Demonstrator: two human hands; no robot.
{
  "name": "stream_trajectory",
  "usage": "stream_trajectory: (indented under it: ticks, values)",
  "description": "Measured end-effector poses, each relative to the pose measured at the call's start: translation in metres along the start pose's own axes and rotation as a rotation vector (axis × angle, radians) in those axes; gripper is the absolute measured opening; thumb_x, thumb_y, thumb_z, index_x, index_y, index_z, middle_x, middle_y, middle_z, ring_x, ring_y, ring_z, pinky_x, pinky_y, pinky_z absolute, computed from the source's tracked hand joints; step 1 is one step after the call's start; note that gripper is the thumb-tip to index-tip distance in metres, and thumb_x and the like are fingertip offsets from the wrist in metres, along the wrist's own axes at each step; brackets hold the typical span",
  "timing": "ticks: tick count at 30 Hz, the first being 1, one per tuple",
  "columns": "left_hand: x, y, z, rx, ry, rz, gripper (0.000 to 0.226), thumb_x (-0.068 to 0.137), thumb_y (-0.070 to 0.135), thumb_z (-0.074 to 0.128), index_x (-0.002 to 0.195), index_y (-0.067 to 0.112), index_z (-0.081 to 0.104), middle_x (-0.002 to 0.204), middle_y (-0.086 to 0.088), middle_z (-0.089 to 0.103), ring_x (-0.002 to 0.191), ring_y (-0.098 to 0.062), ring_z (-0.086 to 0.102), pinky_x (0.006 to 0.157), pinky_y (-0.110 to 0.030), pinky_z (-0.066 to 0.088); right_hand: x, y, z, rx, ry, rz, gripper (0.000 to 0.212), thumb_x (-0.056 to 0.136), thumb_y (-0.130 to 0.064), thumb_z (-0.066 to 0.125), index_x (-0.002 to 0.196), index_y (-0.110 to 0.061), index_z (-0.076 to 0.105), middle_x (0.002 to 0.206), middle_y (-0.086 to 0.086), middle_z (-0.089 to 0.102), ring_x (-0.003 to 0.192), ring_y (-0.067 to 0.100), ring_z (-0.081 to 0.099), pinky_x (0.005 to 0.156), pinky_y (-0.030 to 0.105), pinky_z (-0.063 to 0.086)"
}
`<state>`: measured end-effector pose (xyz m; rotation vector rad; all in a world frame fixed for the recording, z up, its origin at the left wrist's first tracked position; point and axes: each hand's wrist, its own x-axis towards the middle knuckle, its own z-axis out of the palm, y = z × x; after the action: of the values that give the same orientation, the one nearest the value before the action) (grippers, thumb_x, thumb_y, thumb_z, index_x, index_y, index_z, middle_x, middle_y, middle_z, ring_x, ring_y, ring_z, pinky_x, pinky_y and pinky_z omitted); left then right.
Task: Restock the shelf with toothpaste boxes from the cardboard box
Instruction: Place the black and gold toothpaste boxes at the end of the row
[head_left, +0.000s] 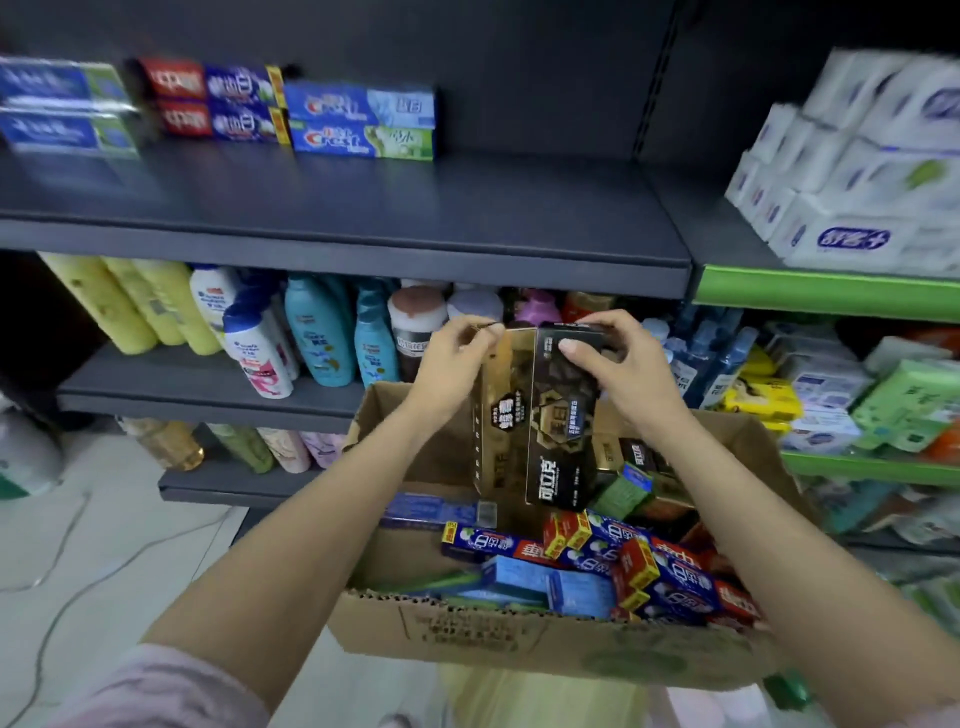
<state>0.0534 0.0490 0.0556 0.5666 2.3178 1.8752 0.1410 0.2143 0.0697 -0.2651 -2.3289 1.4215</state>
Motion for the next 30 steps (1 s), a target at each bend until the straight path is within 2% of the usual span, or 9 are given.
stream_trajectory:
  ticks: [3,7,10,13,18,23,25,28,30]
  values:
    - [-0.001,0.029,-0.007,0.014,0.054,-0.005,0.02,0.099,0.031,0.045,0.106,0.013,0.051,0.089,0.009,0.052,0.081,0.001,0.05,0.068,-0.008,0.04,0.011,-0.03,-0.003,0.028,0.056,-0.028,0.032,0.082,-0.035,0.068,0.107,-0.018,0.059,0.11,0.0,0.063,0.106,0.016,0.059,0.093,0.033,0.048]
    - [0.011,0.071,-0.023,0.031,0.149,-0.046,0.029,0.099,0.029,0.037,0.112,0.008,0.053,0.101,0.001,0.052,0.095,-0.015,0.046,0.08,-0.027,0.034,0.023,-0.069,-0.008,0.144,0.107,-0.022,0.039,0.088,-0.036,0.061,0.117,-0.012,0.05,0.098,-0.013,0.056,0.093,0.005,0.056,0.078,0.017,0.045]
    - [0.022,0.096,-0.039,0.082,0.039,-0.065,0.031,0.097,0.03,0.039,0.102,0.005,0.057,0.097,-0.005,0.054,0.09,-0.021,0.049,0.075,-0.032,0.04,0.04,-0.095,-0.008,0.074,0.095,-0.089,0.04,0.086,-0.036,0.064,0.116,-0.013,0.05,0.104,-0.004,0.057,0.098,0.012,0.056,0.077,0.021,0.04]
    - [0.036,0.11,-0.055,0.112,0.103,-0.056,0.036,0.096,0.042,0.043,0.101,0.008,0.056,0.096,-0.006,0.057,0.091,-0.022,0.052,0.083,-0.035,0.04,0.067,-0.124,-0.008,-0.019,0.097,-0.204,0.038,0.08,-0.03,0.073,0.113,-0.015,0.062,0.101,-0.001,0.061,0.101,0.016,0.059,0.081,0.021,0.04]
    - [0.07,0.126,-0.082,0.164,0.254,-0.019,0.041,0.097,0.043,0.041,0.069,0.013,0.043,0.082,-0.007,0.051,0.083,-0.024,0.046,0.073,-0.033,0.032,0.115,-0.164,0.0,-0.259,0.045,-0.385,0.057,0.074,-0.024,0.078,0.127,-0.017,0.059,0.121,0.005,0.063,0.113,0.018,0.057,0.09,0.013,0.036]
    - [0.124,0.12,-0.103,0.084,0.316,-0.024,0.04,0.099,0.042,0.036,0.071,0.015,0.044,0.087,-0.005,0.05,0.086,-0.022,0.045,0.075,-0.032,0.033,0.19,-0.166,0.032,-0.61,-0.106,-0.441,0.056,0.079,-0.016,0.073,0.132,-0.015,0.054,0.135,0.009,0.055,0.127,0.026,0.047,0.105,0.03,0.034]
    - [0.154,0.114,-0.109,0.015,0.343,-0.029,0.041,0.099,0.043,0.036,0.084,0.008,0.052,0.088,-0.005,0.051,0.087,-0.022,0.046,0.076,-0.034,0.036,0.228,-0.16,0.048,-0.686,-0.146,-0.426,0.056,0.082,-0.013,0.07,0.134,-0.013,0.051,0.138,0.009,0.052,0.129,0.027,0.044,0.107,0.035,0.034]
    - [0.197,0.107,-0.117,-0.082,0.369,-0.031,0.046,0.098,0.045,0.037,0.093,0.004,0.056,0.082,-0.002,0.046,0.085,-0.021,0.042,0.077,-0.035,0.035,0.283,-0.142,0.068,-0.728,-0.136,-0.401,0.055,0.083,-0.008,0.067,0.135,-0.01,0.05,0.14,0.008,0.05,0.129,0.027,0.044,0.109,0.033,0.033]
    - [0.224,0.103,-0.12,-0.134,0.393,-0.029,0.049,0.098,0.047,0.036,0.101,0.003,0.057,0.087,-0.003,0.047,0.088,-0.02,0.041,0.077,-0.032,0.032,0.317,-0.13,0.079,-0.618,-0.059,-0.381,0.053,0.084,-0.003,0.066,0.134,-0.011,0.052,0.139,0.01,0.051,0.128,0.028,0.045,0.11,0.036,0.034]
